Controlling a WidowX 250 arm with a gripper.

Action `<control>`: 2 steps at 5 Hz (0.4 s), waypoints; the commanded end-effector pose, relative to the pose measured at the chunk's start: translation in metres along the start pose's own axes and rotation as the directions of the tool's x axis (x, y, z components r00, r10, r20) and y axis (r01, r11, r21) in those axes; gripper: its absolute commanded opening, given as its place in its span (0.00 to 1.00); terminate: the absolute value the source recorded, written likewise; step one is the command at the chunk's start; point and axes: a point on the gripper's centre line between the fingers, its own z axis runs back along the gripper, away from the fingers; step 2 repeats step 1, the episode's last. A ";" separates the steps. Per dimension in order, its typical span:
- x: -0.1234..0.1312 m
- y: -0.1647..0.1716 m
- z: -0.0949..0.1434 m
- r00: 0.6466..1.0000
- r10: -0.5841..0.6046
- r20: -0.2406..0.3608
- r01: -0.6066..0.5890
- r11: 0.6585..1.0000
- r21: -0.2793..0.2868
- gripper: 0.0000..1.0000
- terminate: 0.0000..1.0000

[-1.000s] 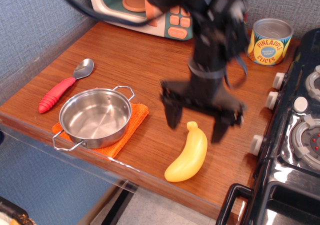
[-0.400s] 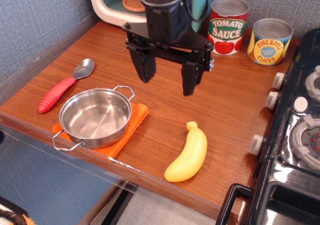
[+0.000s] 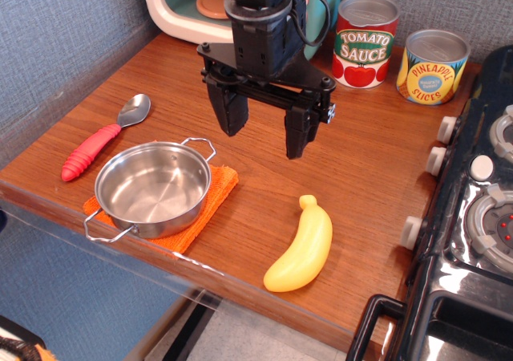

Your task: Pick banana from left side of the table and put it near vessel

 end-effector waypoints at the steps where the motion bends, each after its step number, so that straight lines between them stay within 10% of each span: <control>1: -0.004 0.021 0.013 0.999 0.007 0.032 -0.008 1.000 0.002 1.00 1.00; 2: -0.004 0.021 0.013 0.999 0.007 0.032 -0.008 1.000 0.002 1.00 1.00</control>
